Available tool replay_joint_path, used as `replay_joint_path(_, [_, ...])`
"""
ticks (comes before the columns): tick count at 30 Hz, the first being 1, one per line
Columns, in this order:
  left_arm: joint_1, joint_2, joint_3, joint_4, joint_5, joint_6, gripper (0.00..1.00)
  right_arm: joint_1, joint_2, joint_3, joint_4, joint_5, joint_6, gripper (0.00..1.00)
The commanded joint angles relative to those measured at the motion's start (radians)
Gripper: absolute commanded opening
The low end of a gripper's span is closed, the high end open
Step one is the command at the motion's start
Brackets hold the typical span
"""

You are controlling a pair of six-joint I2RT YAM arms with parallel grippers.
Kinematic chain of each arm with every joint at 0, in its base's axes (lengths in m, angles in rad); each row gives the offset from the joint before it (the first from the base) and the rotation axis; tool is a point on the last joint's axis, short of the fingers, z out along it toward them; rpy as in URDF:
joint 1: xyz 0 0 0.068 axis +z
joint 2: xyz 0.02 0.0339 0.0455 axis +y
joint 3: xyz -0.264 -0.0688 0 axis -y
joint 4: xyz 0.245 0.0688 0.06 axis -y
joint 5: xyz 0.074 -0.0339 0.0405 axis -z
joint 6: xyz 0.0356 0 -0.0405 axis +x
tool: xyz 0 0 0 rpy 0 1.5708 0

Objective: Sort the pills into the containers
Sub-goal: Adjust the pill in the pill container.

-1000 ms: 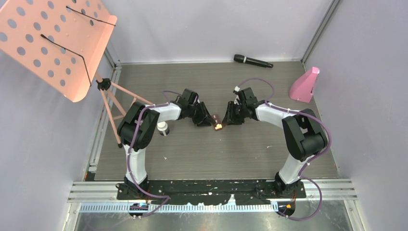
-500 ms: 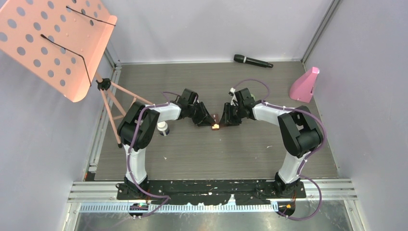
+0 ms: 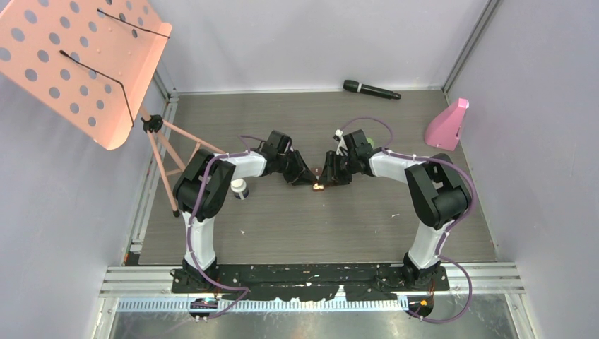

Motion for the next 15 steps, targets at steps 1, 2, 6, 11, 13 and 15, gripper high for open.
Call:
replay_joint_path(1, [-0.006, 0.019, 0.006, 0.008, -0.003, -0.006, 0.27, 0.011, 0.018, 0.007, 0.03, -0.033, -0.018, 0.47])
replay_joint_path(2, [-0.006, 0.019, 0.006, 0.008, -0.004, -0.006, 0.27, 0.011, 0.017, 0.008, 0.03, -0.036, -0.019, 0.48])
replay_joint_path(6, [-0.006, 0.016, 0.004, -0.001, -0.013, -0.002, 0.26, 0.01, -0.012, 0.014, 0.016, 0.005, -0.006, 0.47])
replay_joint_path(11, [-0.006, 0.015, 0.004, -0.01, -0.023, 0.008, 0.25, 0.005, -0.076, 0.015, -0.001, 0.078, 0.03, 0.44])
replay_joint_path(13, [-0.006, 0.013, 0.004, -0.017, -0.027, 0.01, 0.25, 0.0, -0.098, 0.014, -0.003, 0.085, 0.034, 0.45])
replay_joint_path(15, [-0.006, 0.013, 0.003, -0.017, -0.029, 0.011, 0.25, -0.002, -0.122, 0.009, 0.002, 0.086, 0.035, 0.5])
